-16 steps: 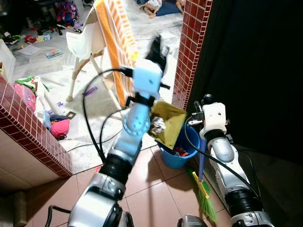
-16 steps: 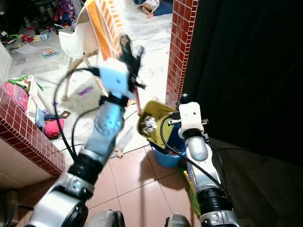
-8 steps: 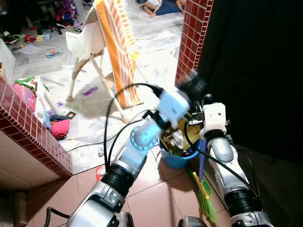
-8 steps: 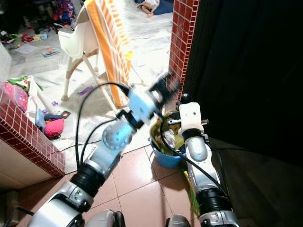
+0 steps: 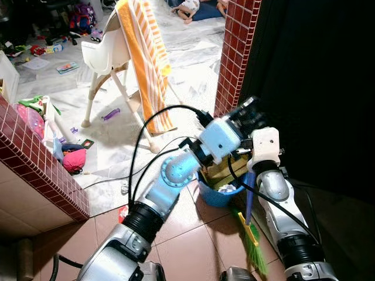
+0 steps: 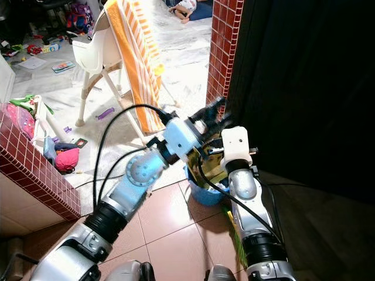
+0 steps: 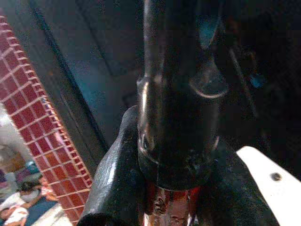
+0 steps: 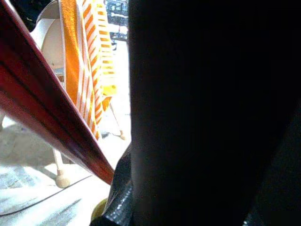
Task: Sweep floor
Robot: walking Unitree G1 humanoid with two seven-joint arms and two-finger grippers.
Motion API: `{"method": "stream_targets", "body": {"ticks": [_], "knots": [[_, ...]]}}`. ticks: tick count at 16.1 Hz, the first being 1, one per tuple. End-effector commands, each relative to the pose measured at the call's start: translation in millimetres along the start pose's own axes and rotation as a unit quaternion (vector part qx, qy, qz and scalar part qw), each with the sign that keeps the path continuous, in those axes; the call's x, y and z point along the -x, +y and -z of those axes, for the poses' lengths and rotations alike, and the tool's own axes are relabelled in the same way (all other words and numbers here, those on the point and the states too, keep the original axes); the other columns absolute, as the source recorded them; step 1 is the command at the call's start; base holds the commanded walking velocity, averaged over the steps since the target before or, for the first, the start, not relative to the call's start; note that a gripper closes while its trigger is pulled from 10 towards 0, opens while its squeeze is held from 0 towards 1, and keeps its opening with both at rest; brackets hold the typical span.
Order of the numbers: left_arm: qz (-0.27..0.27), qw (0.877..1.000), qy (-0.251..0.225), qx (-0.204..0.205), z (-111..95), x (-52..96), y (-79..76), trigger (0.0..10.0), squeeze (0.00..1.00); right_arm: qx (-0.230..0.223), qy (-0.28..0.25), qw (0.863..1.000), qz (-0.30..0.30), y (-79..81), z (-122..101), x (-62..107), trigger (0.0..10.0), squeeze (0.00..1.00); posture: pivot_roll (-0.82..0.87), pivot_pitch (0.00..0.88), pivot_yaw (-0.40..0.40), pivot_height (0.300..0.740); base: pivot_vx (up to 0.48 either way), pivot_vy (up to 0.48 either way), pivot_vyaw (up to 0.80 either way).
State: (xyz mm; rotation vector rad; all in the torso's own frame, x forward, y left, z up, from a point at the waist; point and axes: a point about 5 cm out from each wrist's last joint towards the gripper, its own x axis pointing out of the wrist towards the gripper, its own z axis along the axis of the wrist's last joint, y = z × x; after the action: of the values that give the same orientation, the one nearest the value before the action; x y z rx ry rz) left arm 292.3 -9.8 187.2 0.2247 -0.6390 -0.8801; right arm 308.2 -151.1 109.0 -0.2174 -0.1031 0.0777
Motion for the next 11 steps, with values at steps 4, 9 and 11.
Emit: {"method": "stream_targets", "body": {"ticks": [4,9,11], "knots": [[-0.148,0.986,-0.075,-0.010,-43.6,-16.1,64.6,10.0,0.00,0.005,-0.021,1.000,0.002,0.6,-7.3,-4.8,10.0,0.00,-0.14,0.000,0.059,0.740,0.000,0.000,0.00],[-0.317,0.941,-0.092,0.076,-56.8,-4.4,124.7,10.0,0.00,0.006,-0.019,1.000,-0.001,0.7,-6.2,-4.3,10.0,0.00,-0.13,0.000,0.053,0.740,0.000,0.000,0.00],[-0.349,0.930,-0.082,0.076,-54.9,4.4,139.4,10.0,0.00,0.006,-0.020,1.000,-0.001,0.8,-6.3,-5.3,10.0,0.00,-0.13,0.000,0.052,0.740,0.000,0.000,0.00]]}}
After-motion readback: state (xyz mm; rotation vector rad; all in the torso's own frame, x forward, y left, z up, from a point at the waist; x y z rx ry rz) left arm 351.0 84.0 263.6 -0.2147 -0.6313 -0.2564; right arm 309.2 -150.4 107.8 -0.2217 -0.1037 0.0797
